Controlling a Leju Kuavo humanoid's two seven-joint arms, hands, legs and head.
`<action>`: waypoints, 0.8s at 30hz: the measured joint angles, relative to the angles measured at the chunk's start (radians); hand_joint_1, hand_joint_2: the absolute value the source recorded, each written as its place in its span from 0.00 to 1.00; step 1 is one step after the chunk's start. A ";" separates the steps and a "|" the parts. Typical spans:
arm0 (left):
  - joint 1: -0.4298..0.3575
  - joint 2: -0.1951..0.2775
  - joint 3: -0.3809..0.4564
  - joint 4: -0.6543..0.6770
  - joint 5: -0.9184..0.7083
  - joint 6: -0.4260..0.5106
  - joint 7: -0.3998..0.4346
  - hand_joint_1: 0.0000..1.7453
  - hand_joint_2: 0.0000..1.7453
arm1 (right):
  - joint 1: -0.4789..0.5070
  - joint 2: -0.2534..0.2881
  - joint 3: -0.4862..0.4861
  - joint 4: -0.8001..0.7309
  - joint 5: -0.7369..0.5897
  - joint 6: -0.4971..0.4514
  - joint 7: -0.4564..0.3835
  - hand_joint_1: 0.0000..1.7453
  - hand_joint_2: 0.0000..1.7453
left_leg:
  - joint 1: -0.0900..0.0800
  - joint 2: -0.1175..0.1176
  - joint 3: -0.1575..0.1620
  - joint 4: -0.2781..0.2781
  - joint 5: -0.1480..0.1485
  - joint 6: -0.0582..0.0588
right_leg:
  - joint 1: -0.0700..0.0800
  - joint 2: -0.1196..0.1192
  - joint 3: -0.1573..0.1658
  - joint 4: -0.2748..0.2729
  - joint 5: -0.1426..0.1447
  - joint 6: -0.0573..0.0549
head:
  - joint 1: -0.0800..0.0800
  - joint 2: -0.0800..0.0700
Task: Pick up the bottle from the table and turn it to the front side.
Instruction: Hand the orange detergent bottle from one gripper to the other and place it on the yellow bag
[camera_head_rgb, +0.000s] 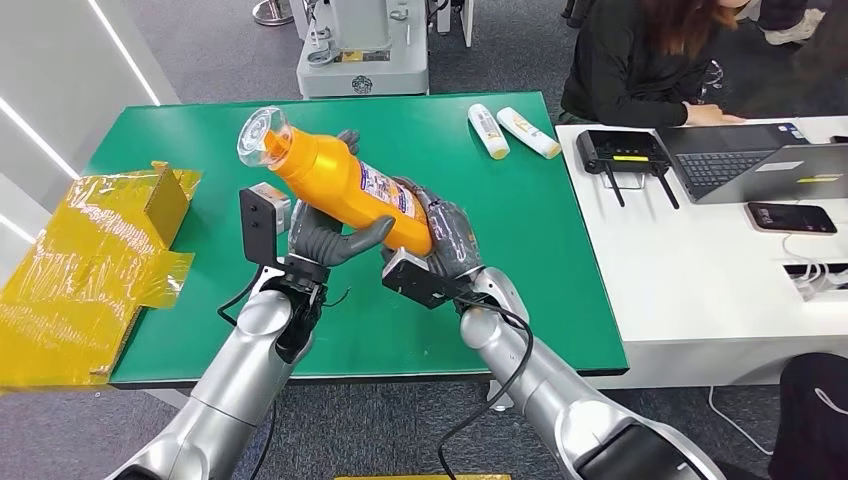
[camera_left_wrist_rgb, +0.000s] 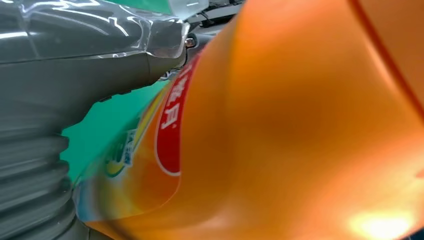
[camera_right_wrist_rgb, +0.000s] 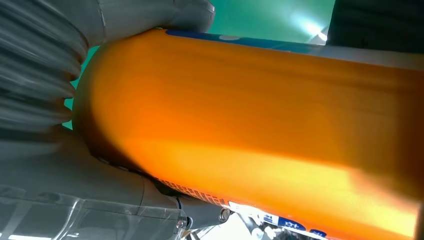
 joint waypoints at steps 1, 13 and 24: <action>-0.001 0.000 0.003 0.010 -0.007 0.008 -0.002 0.00 1.00 | 0.002 0.000 0.003 0.000 0.003 0.001 0.003 1.00 1.00 | 0.000 0.000 0.000 0.000 0.000 0.000 | 0.000 0.000 0.000 0.000 0.000 0.000 | 0.000 0.000; 0.002 0.004 0.046 0.065 0.020 0.011 0.000 0.00 1.00 | 0.011 0.001 0.026 0.012 0.027 0.014 0.026 1.00 1.00 | 0.000 0.000 -0.001 0.000 0.000 0.000 | 0.000 0.000 0.000 0.000 0.000 0.000 | 0.000 0.000; 0.043 0.009 0.165 0.069 0.216 -0.136 0.042 0.00 1.00 | 0.018 0.008 0.052 0.046 0.027 0.006 0.020 1.00 1.00 | 0.000 0.000 -0.001 0.000 0.000 0.000 | 0.000 -0.001 0.000 0.000 0.000 0.000 | 0.000 0.000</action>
